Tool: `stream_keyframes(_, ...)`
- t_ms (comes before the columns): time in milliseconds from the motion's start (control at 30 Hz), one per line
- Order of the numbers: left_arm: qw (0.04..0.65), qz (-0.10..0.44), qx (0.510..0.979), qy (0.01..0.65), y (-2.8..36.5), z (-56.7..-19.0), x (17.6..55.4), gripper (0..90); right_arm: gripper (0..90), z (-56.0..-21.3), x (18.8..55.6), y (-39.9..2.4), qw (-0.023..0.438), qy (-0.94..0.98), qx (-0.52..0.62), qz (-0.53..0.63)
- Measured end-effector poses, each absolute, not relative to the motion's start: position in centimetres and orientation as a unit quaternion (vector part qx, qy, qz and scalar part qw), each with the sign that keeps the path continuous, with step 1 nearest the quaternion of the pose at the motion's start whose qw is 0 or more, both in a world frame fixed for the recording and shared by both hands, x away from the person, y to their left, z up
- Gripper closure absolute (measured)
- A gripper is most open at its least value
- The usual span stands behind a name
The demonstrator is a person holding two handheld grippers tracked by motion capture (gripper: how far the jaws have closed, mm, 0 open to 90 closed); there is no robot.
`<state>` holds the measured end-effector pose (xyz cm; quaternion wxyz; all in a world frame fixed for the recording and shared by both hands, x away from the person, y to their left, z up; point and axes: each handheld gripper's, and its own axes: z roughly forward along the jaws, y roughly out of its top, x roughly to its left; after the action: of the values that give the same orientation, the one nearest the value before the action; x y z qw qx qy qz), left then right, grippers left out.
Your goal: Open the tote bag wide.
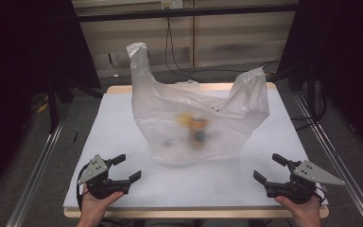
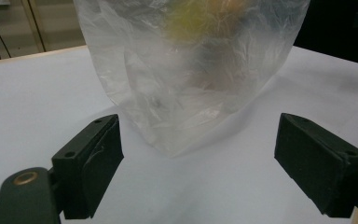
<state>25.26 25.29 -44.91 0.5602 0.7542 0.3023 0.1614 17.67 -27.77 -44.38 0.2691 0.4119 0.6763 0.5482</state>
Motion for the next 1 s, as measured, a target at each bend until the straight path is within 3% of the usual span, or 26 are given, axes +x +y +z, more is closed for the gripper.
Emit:
stream_keyframes(300,0.549,0.168,0.757,0.313,25.2,-44.9,25.2,15.8,15.0,-44.5,17.9,-27.7,0.265,0.683,0.410,0.544)
stream_keyframes(333,0.547,0.169,0.758,0.313,25.1,-44.8,25.2,20.2,18.7,-44.6,18.1,-27.6,0.259,0.685,0.413,0.541)
stream_keyframes(600,0.544,0.162,0.758,0.320,25.0,-45.0,25.4,28.2,26.4,-44.8,18.5,-27.4,0.253,0.690,0.414,0.538)
stream_keyframes(667,0.545,0.152,0.763,0.314,25.0,-45.1,25.4,33.0,30.7,-44.8,18.5,-27.3,0.252,0.695,0.410,0.535)
stream_keyframes(767,0.542,0.140,0.770,0.305,24.8,-45.2,25.2,47.3,43.8,-44.7,18.5,-27.1,0.241,0.701,0.399,0.540)
stream_keyframes(867,0.542,0.138,0.773,0.301,24.6,-44.9,25.0,53.6,55.8,-44.6,18.6,-26.9,0.229,0.705,0.392,0.545)
stream_keyframes(933,0.539,0.143,0.774,0.300,24.6,-44.8,24.9,55.3,57.7,-44.5,18.6,-26.8,0.224,0.706,0.391,0.546)
stream_keyframes(967,0.546,0.126,0.777,0.285,24.6,-44.7,25.0,60.8,65.5,-44.4,18.6,-26.5,0.217,0.710,0.382,0.551)
stream_keyframes(1000,0.539,0.134,0.780,0.289,24.5,-44.6,24.9,60.8,65.5,-44.4,18.6,-26.5,0.217,0.710,0.382,0.551)
